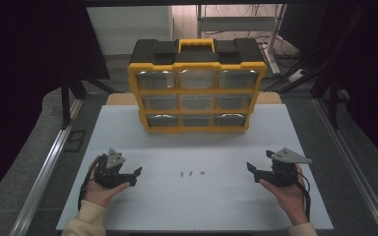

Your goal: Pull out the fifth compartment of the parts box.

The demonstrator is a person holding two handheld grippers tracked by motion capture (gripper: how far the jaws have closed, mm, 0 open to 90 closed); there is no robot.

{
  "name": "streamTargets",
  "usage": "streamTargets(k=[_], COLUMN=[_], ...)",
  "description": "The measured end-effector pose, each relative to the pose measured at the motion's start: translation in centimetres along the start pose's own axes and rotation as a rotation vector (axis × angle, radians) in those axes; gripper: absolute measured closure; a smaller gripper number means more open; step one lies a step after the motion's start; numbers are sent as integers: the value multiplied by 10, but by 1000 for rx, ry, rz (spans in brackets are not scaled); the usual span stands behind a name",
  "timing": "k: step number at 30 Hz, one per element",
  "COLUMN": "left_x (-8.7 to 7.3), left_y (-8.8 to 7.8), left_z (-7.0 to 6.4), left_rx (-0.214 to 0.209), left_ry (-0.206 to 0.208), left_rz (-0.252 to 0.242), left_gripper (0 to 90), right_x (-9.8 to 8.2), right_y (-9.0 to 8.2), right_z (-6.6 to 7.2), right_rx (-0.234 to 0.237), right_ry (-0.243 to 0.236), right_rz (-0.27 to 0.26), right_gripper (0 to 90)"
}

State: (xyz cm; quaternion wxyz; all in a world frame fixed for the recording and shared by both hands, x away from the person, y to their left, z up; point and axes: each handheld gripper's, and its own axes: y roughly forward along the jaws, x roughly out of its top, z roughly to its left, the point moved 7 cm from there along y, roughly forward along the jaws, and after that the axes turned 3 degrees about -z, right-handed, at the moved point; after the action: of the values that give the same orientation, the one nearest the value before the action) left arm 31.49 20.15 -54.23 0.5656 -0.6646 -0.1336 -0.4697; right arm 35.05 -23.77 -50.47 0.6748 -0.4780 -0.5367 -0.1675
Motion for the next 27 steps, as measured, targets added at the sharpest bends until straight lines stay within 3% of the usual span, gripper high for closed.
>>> streamTargets(k=[5, 15, 19, 22, 27], left_x=[1, -1, -1, 0, 1], left_y=[-1, 2, 2, 1, -1], left_z=[0, 2, 2, 1, 0], left_rx=[-11, -1, -2, -2, -16], left_ry=[-8, -12, -11, -10, -20], left_rz=[-11, 1, 0, -3, -10], left_gripper=[129, 131, 131, 131, 138], right_x=[3, 7, 10, 11, 14], right_y=[2, 11, 11, 13, 15], right_z=[9, 25, 28, 31, 37], right_rx=[-9, 10, 1, 16, -3], right_ry=[-34, -46, -40, -5, -14], right_rz=[4, -1, -6, -9, -15], right_gripper=[154, 154, 156, 156, 158])
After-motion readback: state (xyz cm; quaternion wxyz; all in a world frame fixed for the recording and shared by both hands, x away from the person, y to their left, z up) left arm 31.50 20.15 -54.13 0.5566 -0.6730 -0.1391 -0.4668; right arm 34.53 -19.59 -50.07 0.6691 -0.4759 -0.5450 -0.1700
